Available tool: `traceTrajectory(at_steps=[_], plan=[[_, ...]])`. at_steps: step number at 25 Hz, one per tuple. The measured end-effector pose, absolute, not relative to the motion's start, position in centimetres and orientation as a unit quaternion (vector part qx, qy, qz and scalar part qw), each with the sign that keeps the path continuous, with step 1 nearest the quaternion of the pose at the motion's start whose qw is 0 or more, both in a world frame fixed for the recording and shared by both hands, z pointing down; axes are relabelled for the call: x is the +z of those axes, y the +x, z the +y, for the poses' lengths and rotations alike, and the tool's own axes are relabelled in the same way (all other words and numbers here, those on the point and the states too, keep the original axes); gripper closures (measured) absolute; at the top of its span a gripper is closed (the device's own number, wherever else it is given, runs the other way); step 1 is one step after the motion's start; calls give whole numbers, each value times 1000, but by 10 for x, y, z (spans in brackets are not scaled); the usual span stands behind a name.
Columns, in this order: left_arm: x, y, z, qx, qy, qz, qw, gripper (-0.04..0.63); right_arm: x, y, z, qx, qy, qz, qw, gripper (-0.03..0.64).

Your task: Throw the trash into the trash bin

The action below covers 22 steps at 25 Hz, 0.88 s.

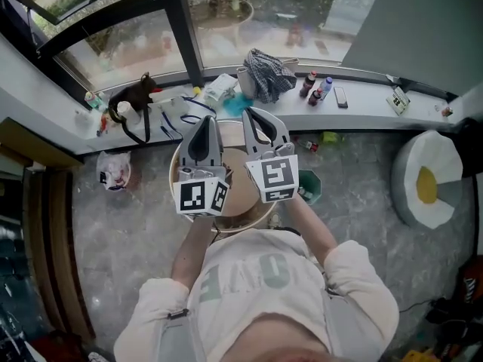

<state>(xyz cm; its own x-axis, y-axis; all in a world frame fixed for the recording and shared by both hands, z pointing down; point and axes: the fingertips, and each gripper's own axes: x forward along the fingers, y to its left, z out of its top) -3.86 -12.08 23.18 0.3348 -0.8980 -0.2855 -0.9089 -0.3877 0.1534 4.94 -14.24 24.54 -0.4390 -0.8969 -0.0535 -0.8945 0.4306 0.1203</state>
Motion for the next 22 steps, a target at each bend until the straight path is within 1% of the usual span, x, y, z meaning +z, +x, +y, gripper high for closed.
traceTrajectory(at_steps=[4, 8, 9, 10, 11, 13, 16, 18, 22], plan=[[239, -34, -117, 157, -819, 551, 12, 584, 259, 53, -142, -42, 524, -850, 23, 603], [252, -34, -118, 140, -820, 555, 2, 584, 313, 63, -162, 92, 511, -853, 47, 598], [255, -35, -119, 136, -819, 557, 0, 584, 331, 69, -173, 125, 516, -846, 52, 586], [259, -37, -120, 131, -818, 561, -5, 584, 350, 75, -183, 149, 522, -838, 54, 465], [265, -39, -120, 126, -815, 565, -13, 584, 371, 81, -190, 164, 526, -832, 60, 326], [282, -47, -114, 114, -809, 576, -32, 584, 422, 89, -194, 185, 527, -823, 103, 325], [312, -61, -107, 96, -798, 592, -58, 584, 506, 95, -190, 196, 507, -812, 212, 321], [329, -70, -103, 84, -791, 602, -75, 584, 555, 98, -183, 204, 494, -802, 267, 321], [348, -83, -99, 56, -777, 620, -92, 584, 626, 109, -162, 260, 481, -774, 318, 321]])
